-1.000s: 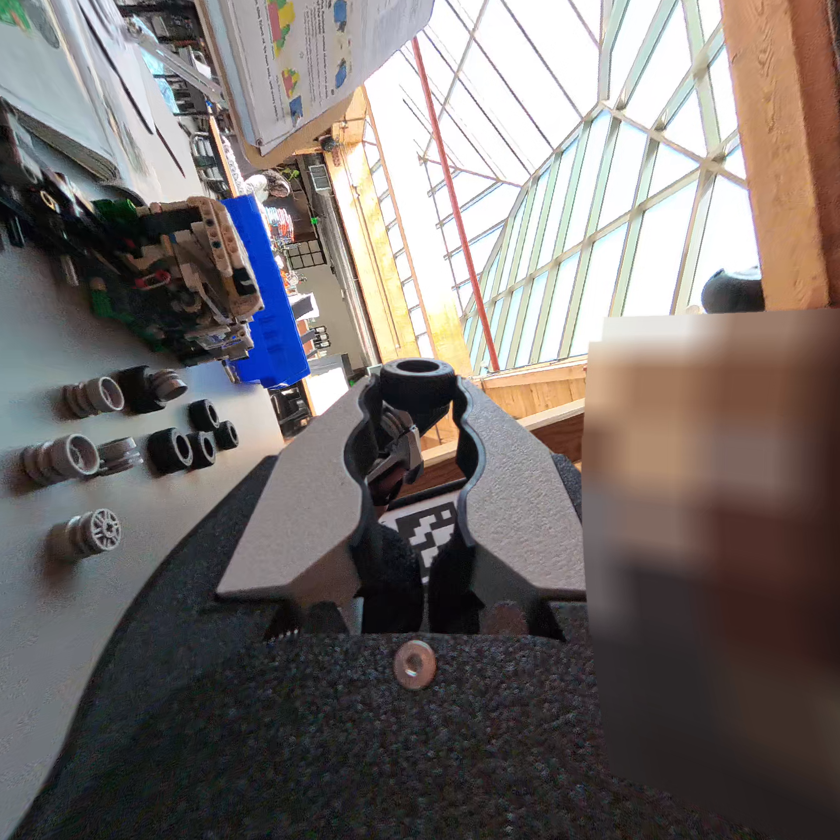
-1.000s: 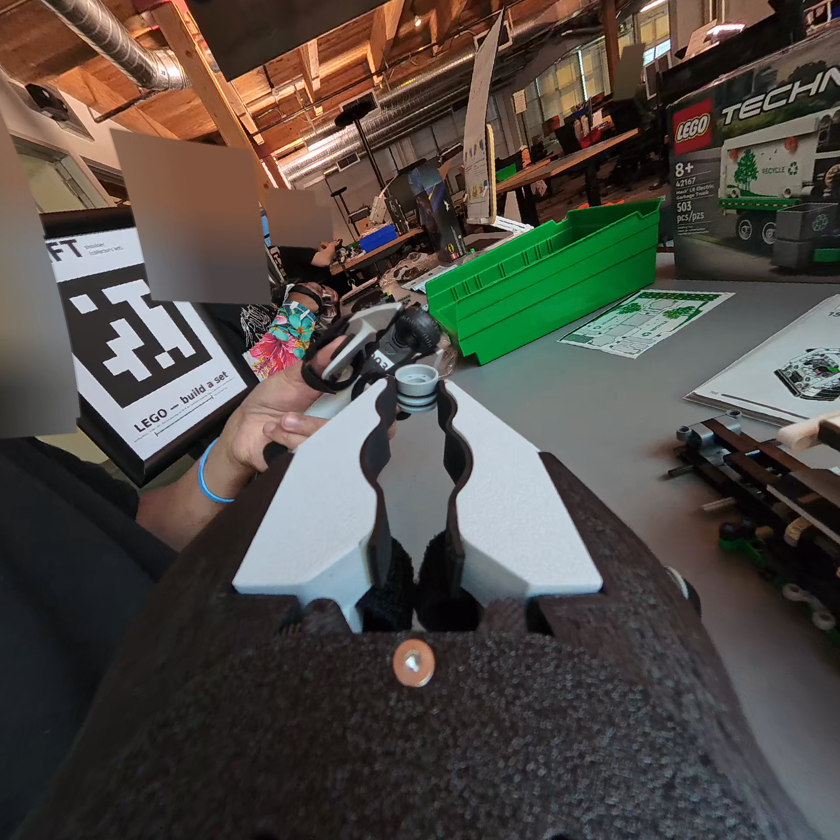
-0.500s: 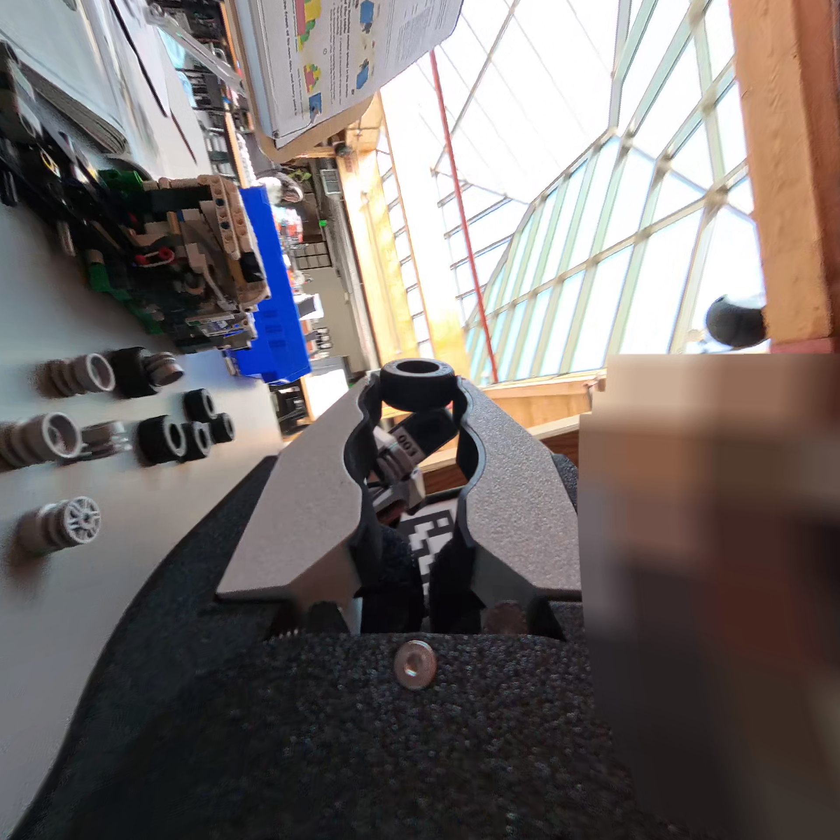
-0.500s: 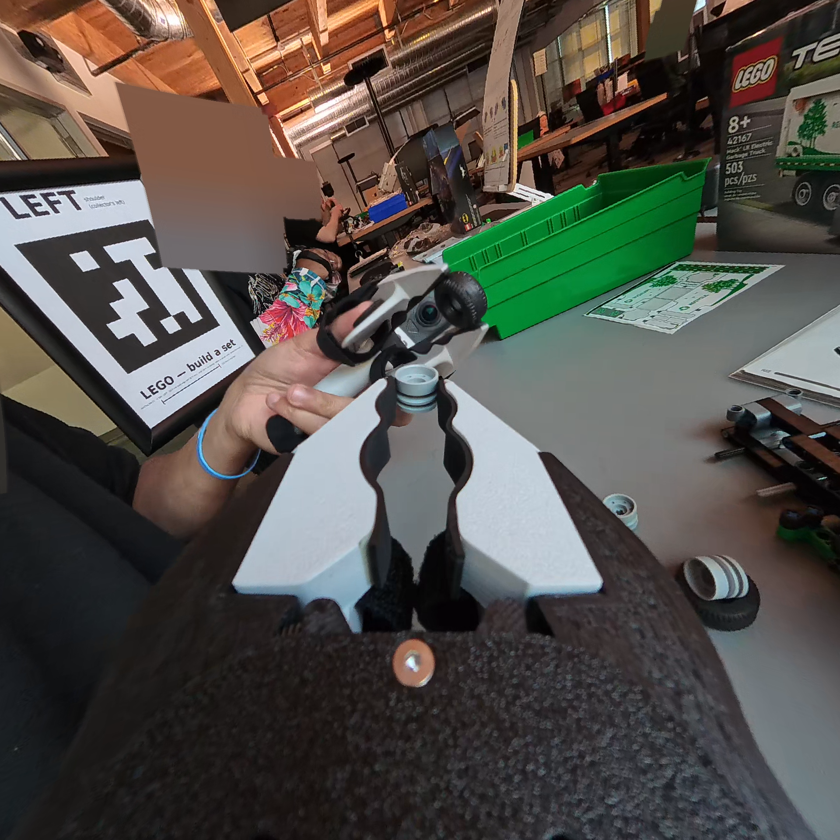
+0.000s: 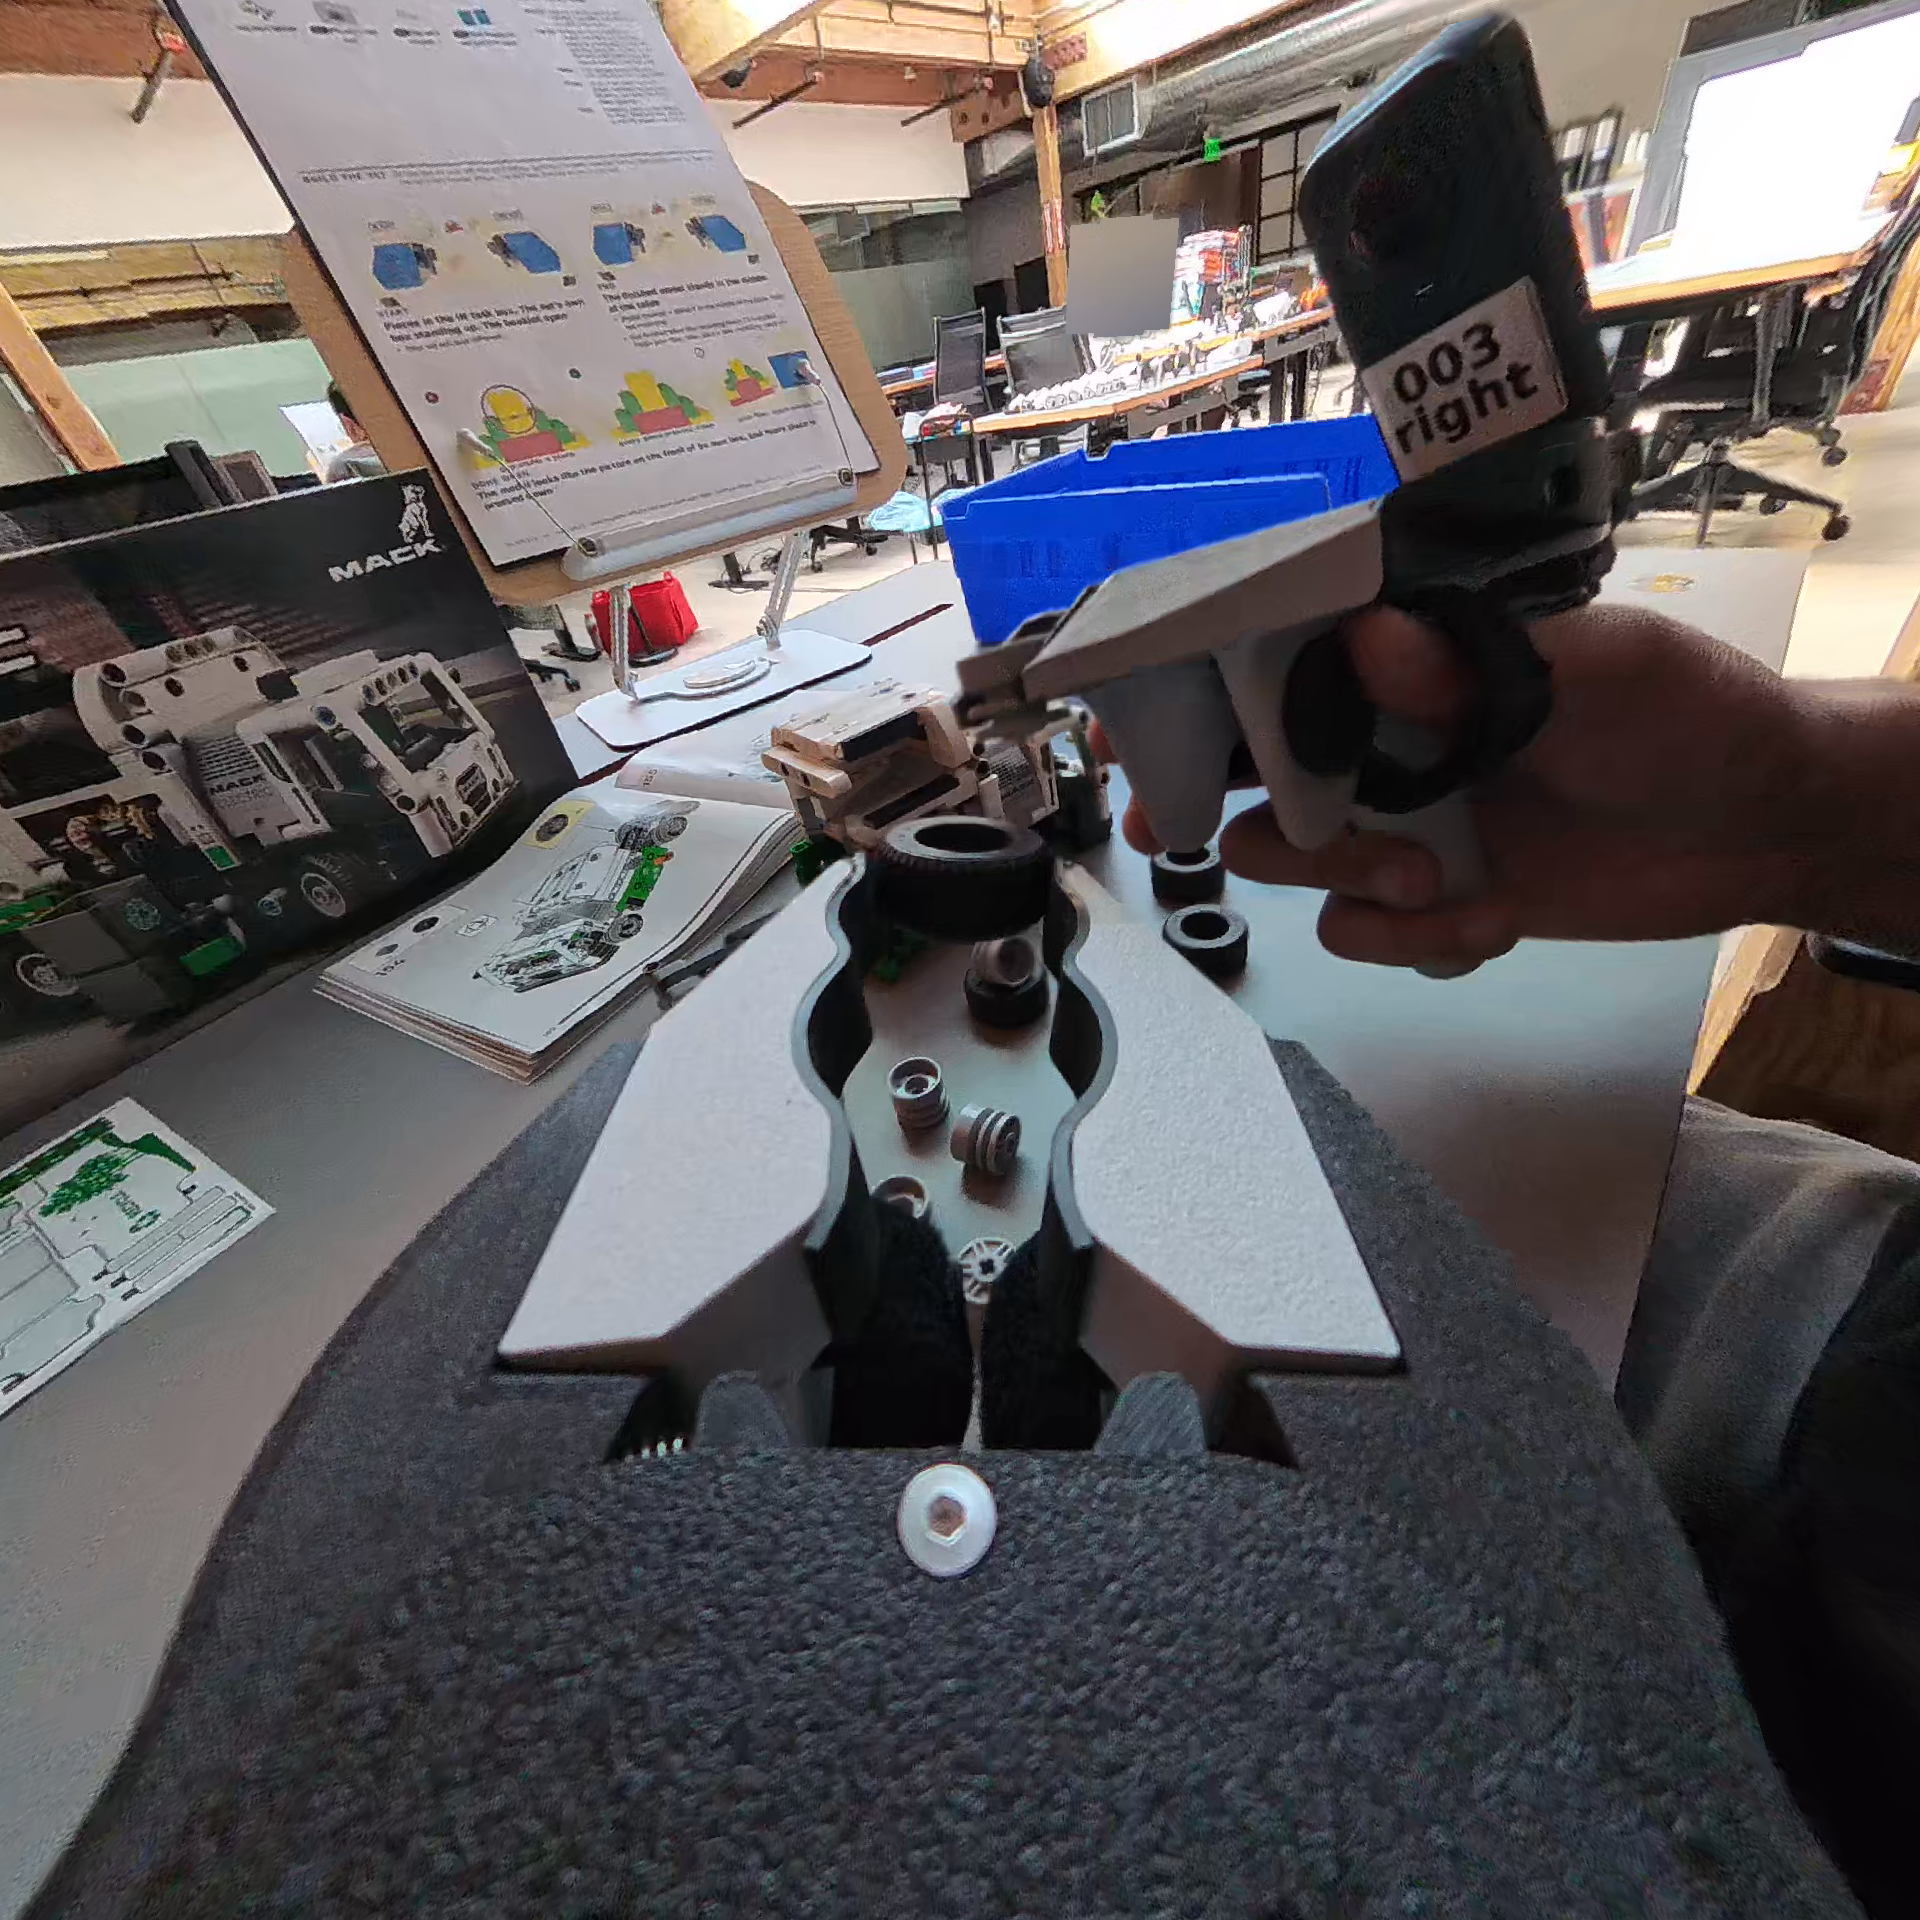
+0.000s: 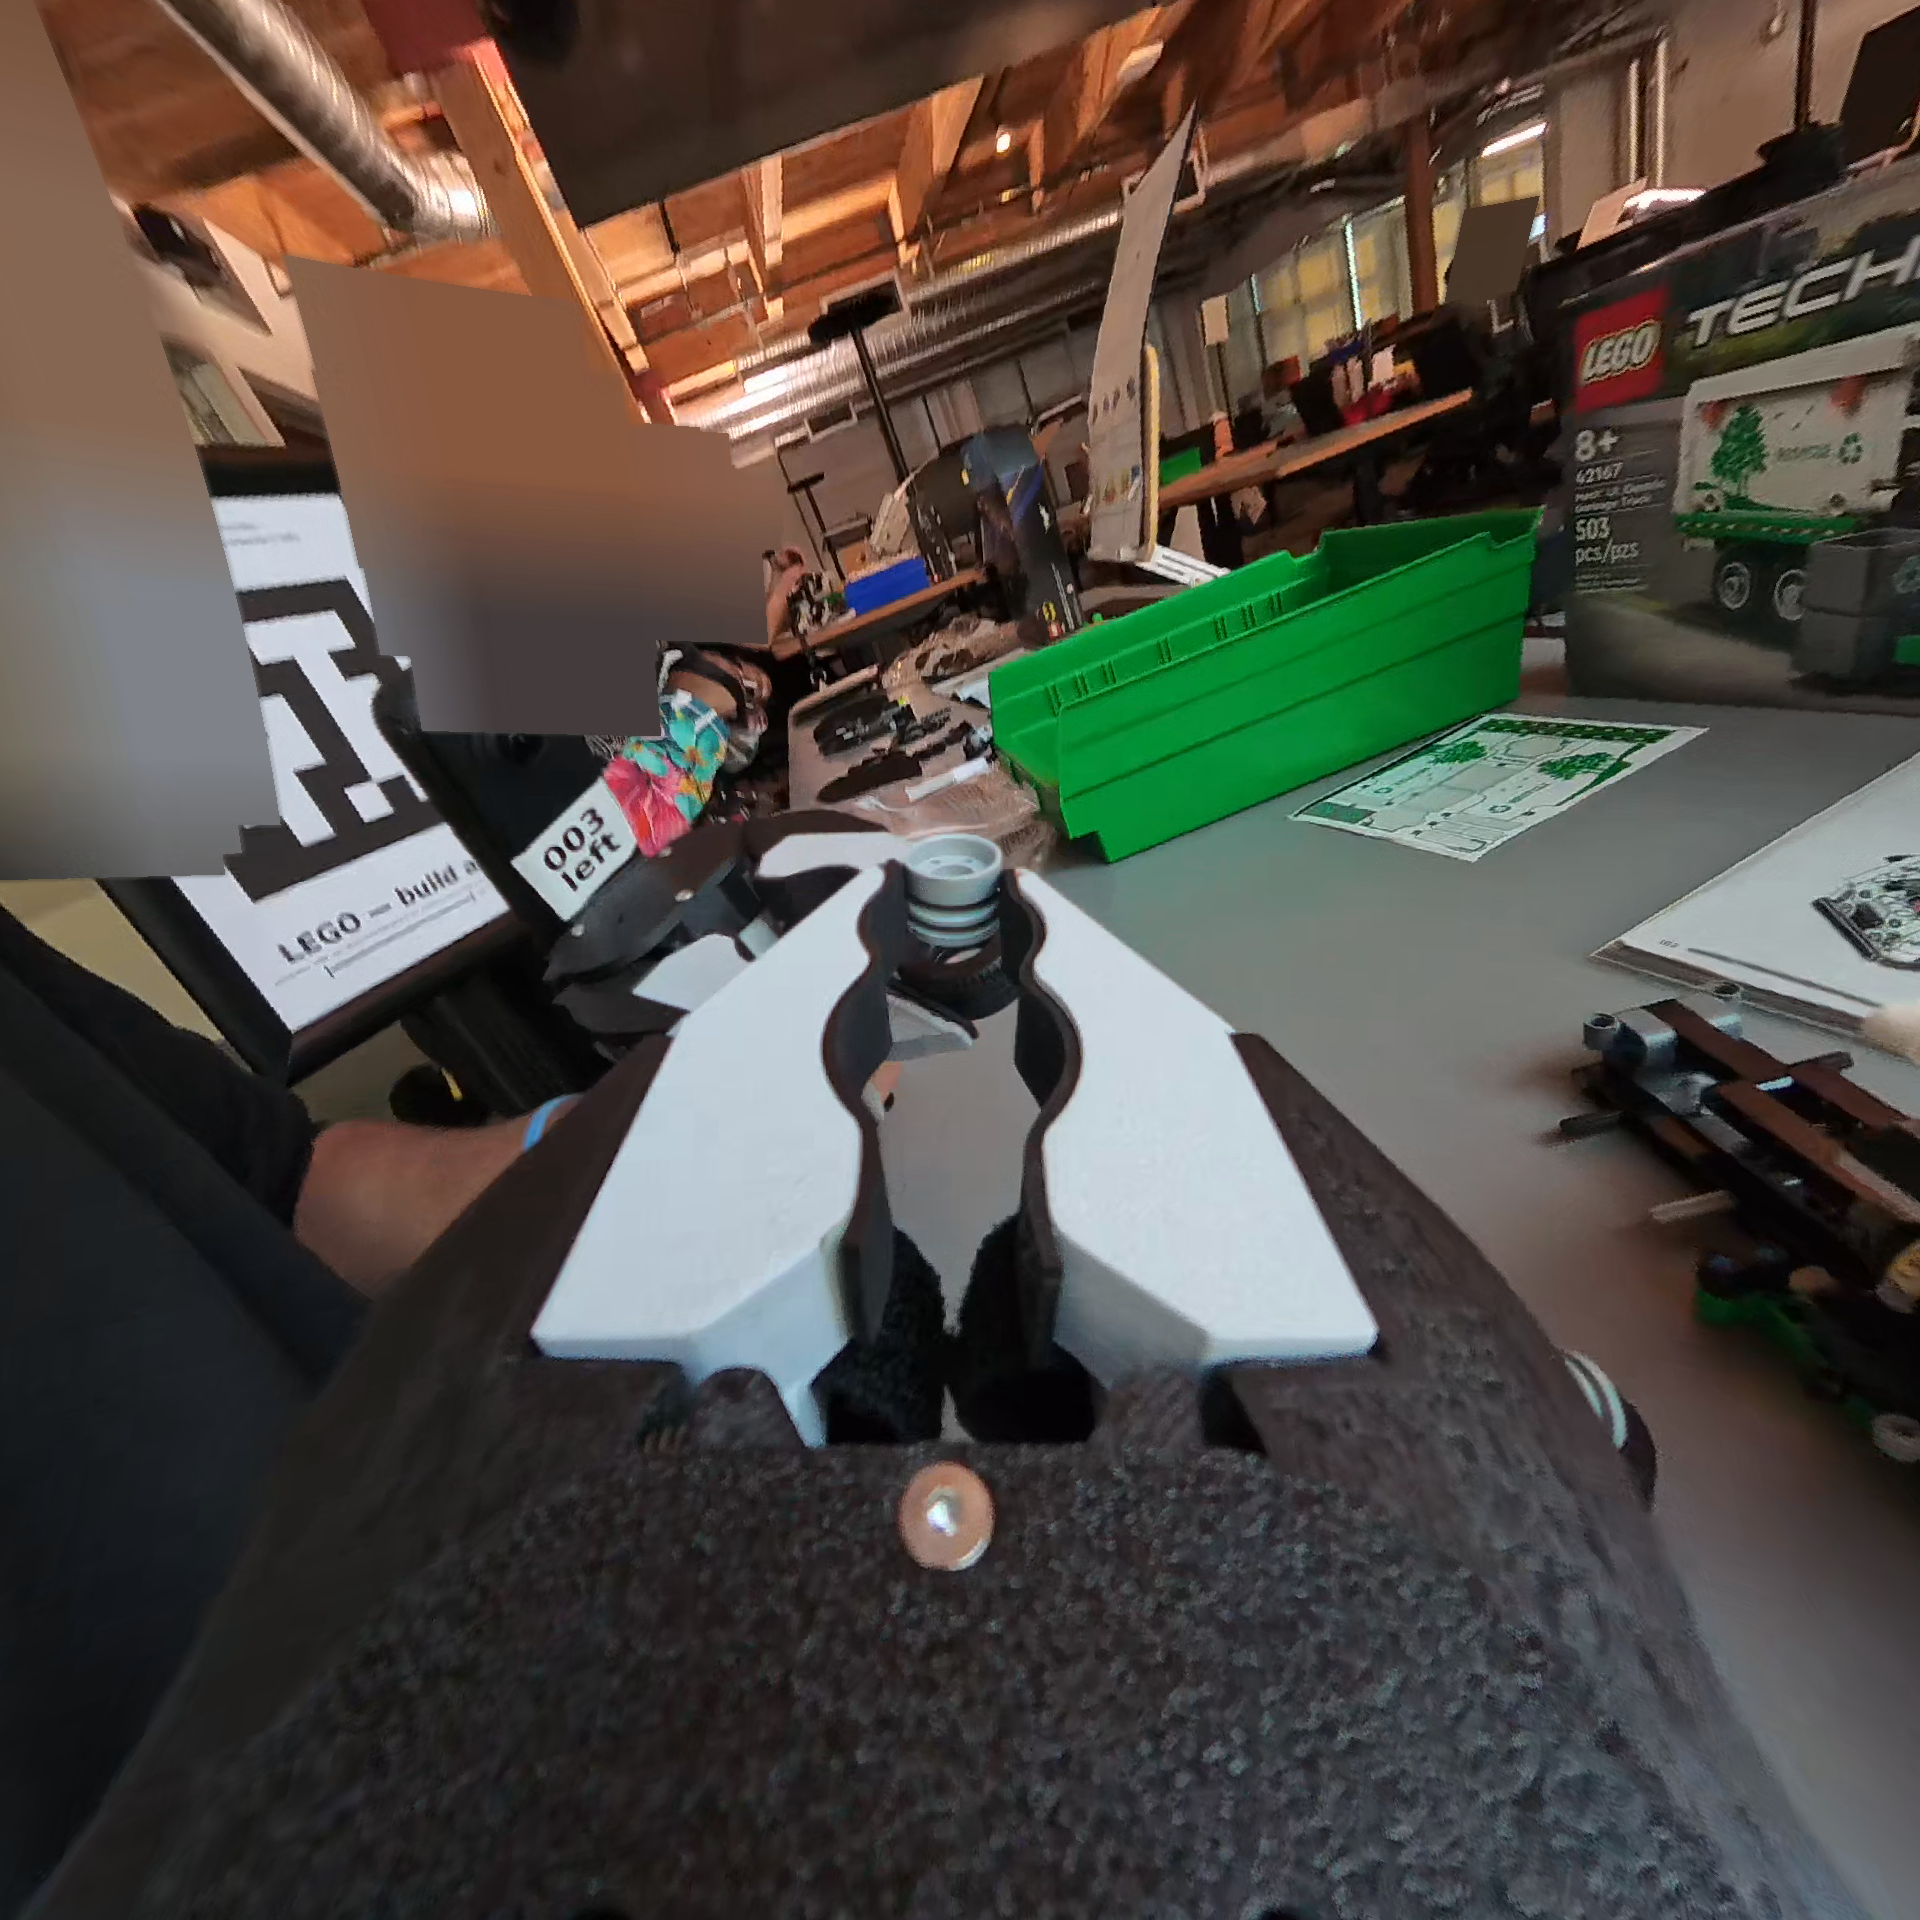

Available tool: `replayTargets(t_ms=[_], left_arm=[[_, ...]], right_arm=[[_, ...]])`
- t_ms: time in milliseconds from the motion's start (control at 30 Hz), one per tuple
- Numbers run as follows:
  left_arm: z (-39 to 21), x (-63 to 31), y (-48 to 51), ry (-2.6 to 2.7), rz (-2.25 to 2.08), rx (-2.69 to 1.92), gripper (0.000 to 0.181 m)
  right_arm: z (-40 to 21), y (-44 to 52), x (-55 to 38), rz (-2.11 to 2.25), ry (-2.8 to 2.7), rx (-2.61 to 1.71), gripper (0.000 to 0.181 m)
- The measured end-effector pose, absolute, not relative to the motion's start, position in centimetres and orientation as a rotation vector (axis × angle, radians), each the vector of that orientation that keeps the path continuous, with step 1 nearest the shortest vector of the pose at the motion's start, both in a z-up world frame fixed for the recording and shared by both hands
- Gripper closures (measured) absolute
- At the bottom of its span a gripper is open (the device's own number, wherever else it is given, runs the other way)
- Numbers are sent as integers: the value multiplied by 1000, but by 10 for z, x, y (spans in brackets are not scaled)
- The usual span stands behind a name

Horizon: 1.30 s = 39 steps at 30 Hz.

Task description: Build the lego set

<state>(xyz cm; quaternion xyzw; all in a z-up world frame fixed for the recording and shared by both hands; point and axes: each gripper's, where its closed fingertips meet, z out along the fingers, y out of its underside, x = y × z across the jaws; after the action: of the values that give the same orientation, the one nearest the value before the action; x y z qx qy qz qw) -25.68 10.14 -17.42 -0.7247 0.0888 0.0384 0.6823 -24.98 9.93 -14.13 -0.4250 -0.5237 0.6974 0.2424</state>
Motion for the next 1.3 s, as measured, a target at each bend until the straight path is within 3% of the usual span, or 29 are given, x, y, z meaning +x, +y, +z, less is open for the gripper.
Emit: replayTargets(t_ms=[200,1300], left_arm=[[-166,-247,103,91,-117,-1531,152],[-160,-243,104,93,-233,-1463,152]], right_arm=[[-148,84,-258,1615,-1644,-1049,165],[-148,86,-257,1461,-1837,-1103,163]])
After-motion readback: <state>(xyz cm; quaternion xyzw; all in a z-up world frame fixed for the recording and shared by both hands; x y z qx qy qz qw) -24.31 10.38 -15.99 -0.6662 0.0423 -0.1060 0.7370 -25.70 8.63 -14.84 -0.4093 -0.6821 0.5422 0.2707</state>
